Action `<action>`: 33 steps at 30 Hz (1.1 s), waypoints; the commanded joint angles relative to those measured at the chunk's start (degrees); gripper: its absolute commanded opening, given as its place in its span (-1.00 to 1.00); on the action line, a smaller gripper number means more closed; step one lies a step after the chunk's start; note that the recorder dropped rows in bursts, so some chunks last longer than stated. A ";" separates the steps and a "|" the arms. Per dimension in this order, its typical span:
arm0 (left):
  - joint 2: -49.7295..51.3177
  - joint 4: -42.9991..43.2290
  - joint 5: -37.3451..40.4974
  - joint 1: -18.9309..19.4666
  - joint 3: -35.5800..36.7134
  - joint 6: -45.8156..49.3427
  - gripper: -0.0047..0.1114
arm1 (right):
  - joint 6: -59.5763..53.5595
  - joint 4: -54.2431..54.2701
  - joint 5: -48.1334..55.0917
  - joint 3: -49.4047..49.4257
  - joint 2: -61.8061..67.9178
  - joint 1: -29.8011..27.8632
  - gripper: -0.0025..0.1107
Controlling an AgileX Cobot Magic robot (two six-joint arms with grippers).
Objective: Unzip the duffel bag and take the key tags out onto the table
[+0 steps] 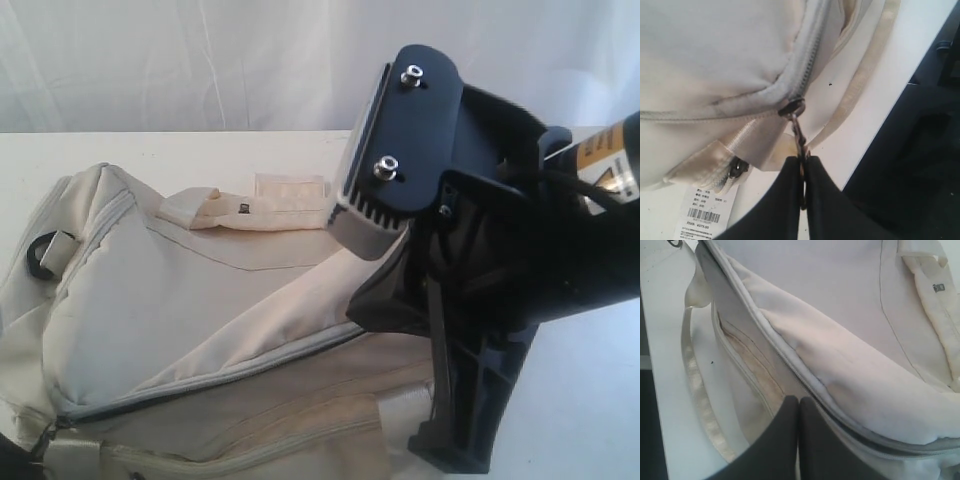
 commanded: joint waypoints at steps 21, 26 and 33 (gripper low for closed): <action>-0.71 2.62 9.69 0.00 -5.74 -0.65 -0.92 | -2.35 13.27 -17.88 -2.62 10.25 2.38 -0.65; -0.71 1.82 9.59 0.00 -5.74 -0.65 -0.92 | -10.47 10.42 -4.81 -12.68 22.48 7.19 -0.53; -0.71 -1.21 10.75 0.00 -5.74 -0.65 -0.92 | -15.22 10.57 2.79 -12.26 25.20 9.03 -0.10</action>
